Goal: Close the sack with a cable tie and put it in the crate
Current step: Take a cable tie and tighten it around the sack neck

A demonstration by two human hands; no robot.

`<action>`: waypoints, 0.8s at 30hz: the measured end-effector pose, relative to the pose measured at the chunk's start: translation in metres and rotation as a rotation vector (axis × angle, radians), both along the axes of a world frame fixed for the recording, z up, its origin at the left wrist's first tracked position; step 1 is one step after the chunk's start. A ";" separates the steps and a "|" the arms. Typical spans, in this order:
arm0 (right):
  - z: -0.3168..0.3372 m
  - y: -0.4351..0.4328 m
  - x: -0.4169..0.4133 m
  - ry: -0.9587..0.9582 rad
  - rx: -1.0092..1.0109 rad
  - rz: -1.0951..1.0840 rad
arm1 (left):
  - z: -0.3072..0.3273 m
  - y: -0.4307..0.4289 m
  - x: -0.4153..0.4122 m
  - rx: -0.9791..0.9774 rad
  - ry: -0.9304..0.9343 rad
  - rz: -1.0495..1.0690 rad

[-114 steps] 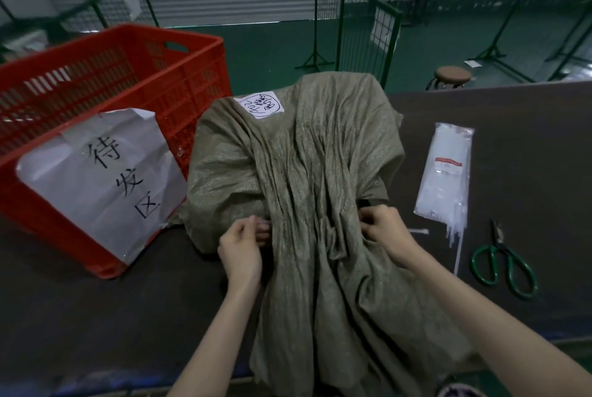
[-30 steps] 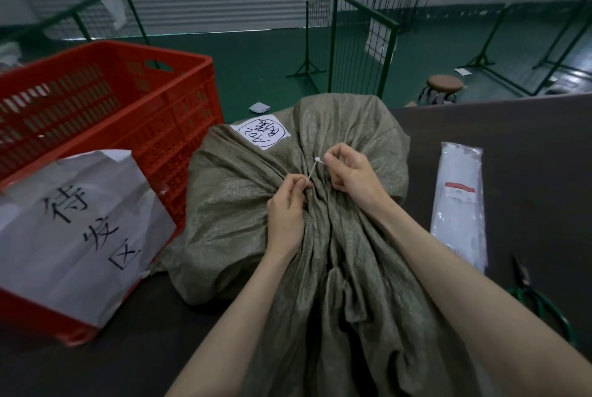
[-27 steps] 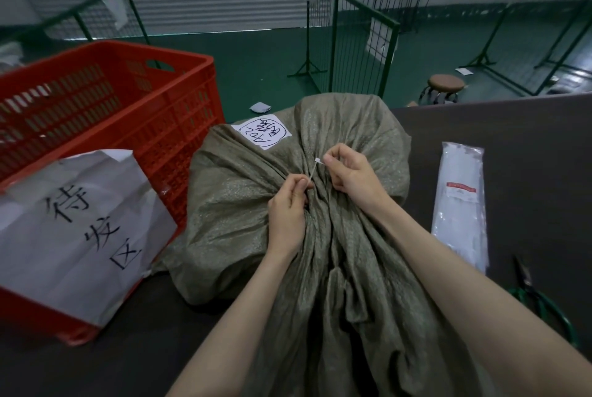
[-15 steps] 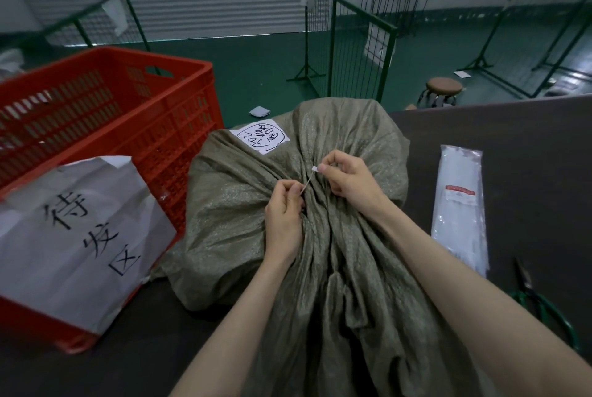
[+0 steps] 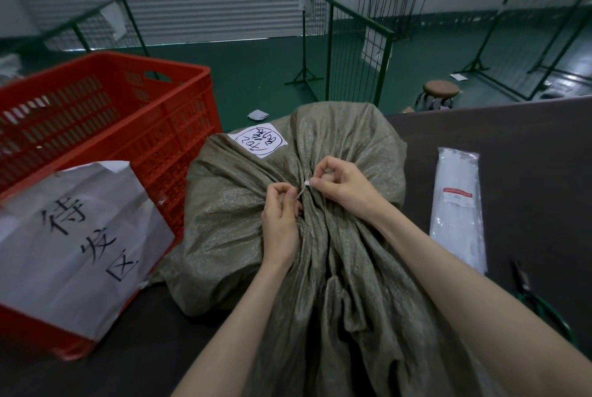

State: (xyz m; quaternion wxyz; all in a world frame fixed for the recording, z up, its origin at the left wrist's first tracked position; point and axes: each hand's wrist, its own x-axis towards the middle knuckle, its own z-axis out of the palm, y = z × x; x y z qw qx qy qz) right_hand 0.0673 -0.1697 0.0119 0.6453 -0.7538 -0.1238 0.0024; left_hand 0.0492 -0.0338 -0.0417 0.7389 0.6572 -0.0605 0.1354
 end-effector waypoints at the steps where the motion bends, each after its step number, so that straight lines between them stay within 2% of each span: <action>1: 0.001 0.000 -0.001 0.000 -0.004 0.021 | 0.000 0.000 0.000 0.003 -0.003 0.001; 5: 0.003 0.000 -0.001 0.014 -0.044 0.059 | 0.002 0.000 -0.001 -0.009 -0.009 -0.008; 12: -0.005 0.003 0.000 -0.071 -0.201 -0.031 | 0.006 0.001 -0.005 -0.062 0.009 -0.005; 20: -0.006 0.000 0.001 -0.109 -0.179 -0.071 | 0.010 0.002 -0.007 -0.049 0.010 -0.011; 24: -0.002 -0.002 0.000 -0.070 -0.010 -0.051 | 0.009 0.001 -0.007 -0.016 0.009 -0.009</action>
